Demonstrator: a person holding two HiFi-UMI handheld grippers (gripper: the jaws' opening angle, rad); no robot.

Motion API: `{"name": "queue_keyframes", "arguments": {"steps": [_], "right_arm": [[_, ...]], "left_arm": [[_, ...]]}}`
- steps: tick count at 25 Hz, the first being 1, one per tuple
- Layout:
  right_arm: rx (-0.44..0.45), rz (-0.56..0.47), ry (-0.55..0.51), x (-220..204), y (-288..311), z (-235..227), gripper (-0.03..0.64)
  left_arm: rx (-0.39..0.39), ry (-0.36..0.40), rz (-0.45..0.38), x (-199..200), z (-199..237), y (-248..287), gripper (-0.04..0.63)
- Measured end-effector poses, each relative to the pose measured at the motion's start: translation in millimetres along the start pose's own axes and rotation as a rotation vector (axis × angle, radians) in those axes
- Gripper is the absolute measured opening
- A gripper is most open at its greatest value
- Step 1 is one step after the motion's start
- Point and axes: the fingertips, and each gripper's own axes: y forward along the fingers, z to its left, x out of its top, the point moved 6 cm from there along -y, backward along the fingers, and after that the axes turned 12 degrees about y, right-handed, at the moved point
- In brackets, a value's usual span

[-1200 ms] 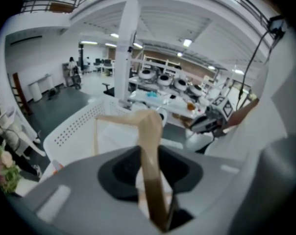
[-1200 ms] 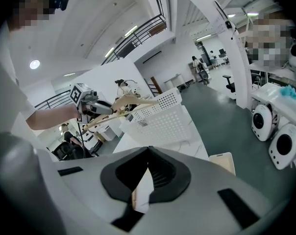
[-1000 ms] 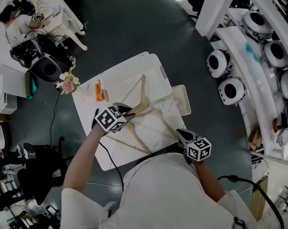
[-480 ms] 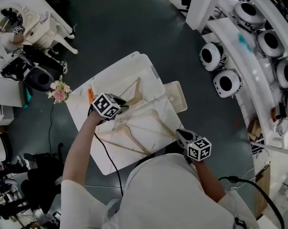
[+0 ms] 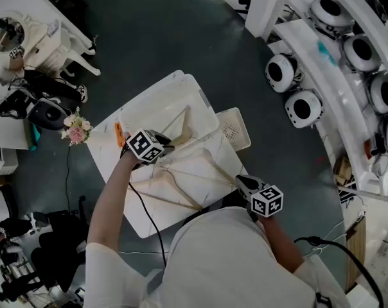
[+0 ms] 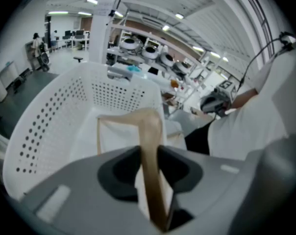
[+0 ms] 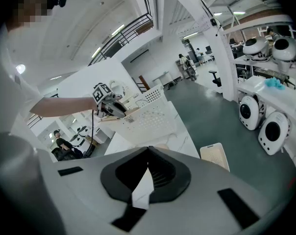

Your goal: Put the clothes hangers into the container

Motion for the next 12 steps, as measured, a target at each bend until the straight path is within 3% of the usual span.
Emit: {"name": "queue_keyframes", "arguments": {"steps": [6, 12], "right_arm": [[-0.004, 0.010, 0.003, -0.9, 1.3, -1.2, 0.002], [0.000, 0.024, 0.002, -6.0, 7.0, 1.2, 0.002]], "left_arm": [[-0.006, -0.021, -0.010, 0.5, 3.3, 2.0, 0.117], [-0.088, -0.139, -0.129, -0.3, 3.3, -1.8, 0.138]]}}
